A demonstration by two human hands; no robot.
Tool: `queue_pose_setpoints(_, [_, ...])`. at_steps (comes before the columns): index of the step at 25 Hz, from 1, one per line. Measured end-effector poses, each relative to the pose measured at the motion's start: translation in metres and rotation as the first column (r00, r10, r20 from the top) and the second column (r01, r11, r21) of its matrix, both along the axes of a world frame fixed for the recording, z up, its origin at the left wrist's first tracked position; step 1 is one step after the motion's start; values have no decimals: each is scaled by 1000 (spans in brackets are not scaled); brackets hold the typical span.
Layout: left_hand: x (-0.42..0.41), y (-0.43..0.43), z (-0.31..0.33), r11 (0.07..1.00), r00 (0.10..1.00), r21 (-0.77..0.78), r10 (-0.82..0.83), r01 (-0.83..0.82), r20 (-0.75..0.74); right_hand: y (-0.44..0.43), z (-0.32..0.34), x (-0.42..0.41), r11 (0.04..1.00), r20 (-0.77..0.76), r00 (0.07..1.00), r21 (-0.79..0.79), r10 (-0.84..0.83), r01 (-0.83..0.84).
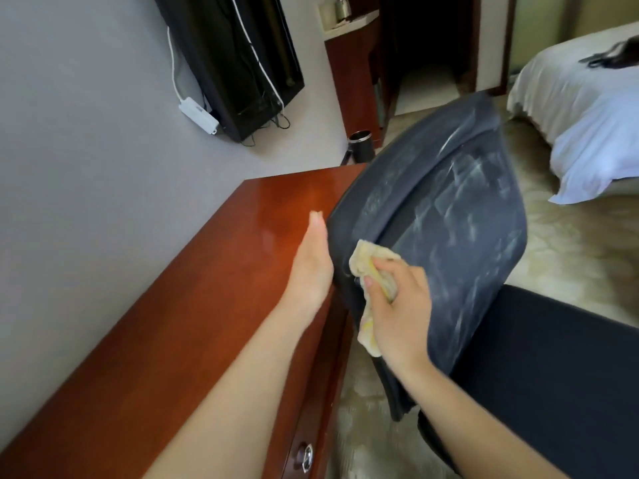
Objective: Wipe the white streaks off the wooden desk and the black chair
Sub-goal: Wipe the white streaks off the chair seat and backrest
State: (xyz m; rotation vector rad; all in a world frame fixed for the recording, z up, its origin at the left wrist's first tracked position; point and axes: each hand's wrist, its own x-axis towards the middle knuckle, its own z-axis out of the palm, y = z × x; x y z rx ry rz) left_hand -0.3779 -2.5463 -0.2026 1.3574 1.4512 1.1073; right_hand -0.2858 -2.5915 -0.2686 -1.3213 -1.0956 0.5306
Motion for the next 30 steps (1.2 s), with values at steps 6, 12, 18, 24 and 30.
queue_pose_setpoints(6, [-2, 11, 37, 981, 980, -173, -117, 88, -164, -19, 30, -17, 979, -76, 997, -205, 2, -18])
queue_pose_setpoints(12, [-6, 9, 47, 982, 989, -127, -145, 143, -2, -28, 55, -22, 959, -230, 973, -279, -23, -43])
queue_pose_setpoints(18, [-9, 5, 53, 972, 987, -192, -116, 136, 111, 20, 87, 5, 969, -181, 981, -246, -70, 24])
queue_pose_setpoints(24, [1, 1, 71, 978, 988, -195, -44, 73, 145, 102, 106, 66, 954, -124, 992, -299, -25, -14])
queue_pose_setpoints(30, [13, 20, 69, 992, 992, -108, 57, -70, -114, 97, 92, 67, 980, -9, 1000, -195, 23, -24])
